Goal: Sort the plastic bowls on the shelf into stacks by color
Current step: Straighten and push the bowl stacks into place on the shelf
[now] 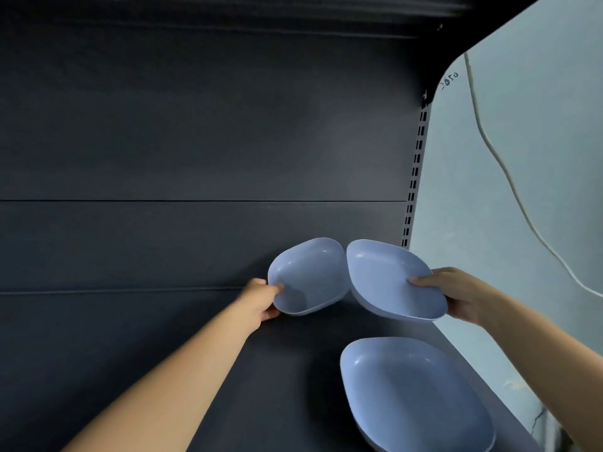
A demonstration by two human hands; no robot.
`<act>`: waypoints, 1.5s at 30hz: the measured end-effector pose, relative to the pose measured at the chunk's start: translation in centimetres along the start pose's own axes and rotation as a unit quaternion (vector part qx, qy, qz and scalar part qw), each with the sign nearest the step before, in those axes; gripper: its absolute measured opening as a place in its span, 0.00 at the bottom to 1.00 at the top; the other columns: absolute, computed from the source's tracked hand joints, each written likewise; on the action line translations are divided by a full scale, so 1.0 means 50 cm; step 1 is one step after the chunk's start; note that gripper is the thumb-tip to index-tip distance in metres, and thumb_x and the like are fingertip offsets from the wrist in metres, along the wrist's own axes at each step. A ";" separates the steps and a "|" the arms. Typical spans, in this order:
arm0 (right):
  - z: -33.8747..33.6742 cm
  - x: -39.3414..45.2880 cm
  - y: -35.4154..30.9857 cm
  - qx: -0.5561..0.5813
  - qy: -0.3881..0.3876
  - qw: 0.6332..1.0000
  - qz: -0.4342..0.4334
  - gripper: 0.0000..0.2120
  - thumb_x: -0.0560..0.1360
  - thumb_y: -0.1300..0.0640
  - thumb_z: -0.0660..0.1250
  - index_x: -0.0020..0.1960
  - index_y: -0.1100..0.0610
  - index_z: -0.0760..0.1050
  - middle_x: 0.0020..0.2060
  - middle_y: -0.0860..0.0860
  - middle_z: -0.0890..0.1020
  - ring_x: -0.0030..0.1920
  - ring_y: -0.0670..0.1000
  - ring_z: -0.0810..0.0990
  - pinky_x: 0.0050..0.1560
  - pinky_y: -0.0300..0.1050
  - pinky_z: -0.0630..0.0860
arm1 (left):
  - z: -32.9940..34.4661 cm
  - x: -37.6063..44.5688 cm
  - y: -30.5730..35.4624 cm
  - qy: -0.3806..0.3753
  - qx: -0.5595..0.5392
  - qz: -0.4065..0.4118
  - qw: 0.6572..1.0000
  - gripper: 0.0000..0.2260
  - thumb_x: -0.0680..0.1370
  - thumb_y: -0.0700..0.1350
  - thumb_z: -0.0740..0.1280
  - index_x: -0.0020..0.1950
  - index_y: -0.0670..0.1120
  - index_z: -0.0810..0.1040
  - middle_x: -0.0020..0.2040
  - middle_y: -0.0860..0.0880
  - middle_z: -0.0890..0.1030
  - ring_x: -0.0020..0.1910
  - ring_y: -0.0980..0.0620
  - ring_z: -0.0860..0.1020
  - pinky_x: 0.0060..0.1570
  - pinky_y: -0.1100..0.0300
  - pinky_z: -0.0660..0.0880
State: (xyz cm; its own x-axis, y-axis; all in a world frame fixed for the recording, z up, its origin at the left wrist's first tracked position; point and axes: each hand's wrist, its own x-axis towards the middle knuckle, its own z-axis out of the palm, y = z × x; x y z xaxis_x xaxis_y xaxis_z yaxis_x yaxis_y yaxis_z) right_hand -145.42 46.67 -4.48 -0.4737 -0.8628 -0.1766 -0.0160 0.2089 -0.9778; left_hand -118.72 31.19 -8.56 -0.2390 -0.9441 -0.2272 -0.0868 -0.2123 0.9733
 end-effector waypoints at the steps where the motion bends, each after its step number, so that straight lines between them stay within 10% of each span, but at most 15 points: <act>1: 0.019 -0.001 -0.007 0.006 -0.003 1.000 -0.005 0.09 0.73 0.66 0.68 0.53 0.68 0.76 0.46 0.60 0.83 0.41 0.58 0.82 0.33 0.43 0.79 | -0.017 -0.003 0.000 0.010 -0.016 -0.003 1.000 0.06 0.79 0.38 0.63 0.55 0.40 0.71 0.56 0.42 0.76 0.54 0.44 0.75 0.45 0.54 0.75; 15: 0.377 -0.105 -0.118 -0.007 -0.037 0.996 -0.077 0.06 0.73 0.63 0.69 0.49 0.64 0.77 0.43 0.57 0.82 0.41 0.56 0.81 0.40 0.48 0.76 | -0.409 -0.119 0.028 0.123 -0.166 0.083 0.975 0.12 0.74 0.36 0.70 0.55 0.43 0.74 0.53 0.45 0.79 0.53 0.44 0.78 0.54 0.51 0.76; 45: 1.668 -0.490 -0.205 0.045 -0.219 0.961 -0.165 0.12 0.76 0.62 0.67 0.59 0.58 0.74 0.50 0.54 0.81 0.51 0.56 0.80 0.53 0.51 0.76 | -1.632 -0.466 -0.021 0.433 -0.162 0.181 0.868 0.07 0.75 0.35 0.67 0.51 0.43 0.75 0.49 0.45 0.76 0.49 0.45 0.74 0.50 0.54 0.73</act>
State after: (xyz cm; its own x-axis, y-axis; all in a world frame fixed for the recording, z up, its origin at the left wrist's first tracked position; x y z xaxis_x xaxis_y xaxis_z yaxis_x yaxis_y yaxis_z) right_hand -60.22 27.26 0.48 -0.0396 -0.9901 0.1344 -0.0158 -0.1339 -0.9909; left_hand -34.16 32.81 -1.75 0.6342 -0.7702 0.0679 0.1517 0.2101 0.9658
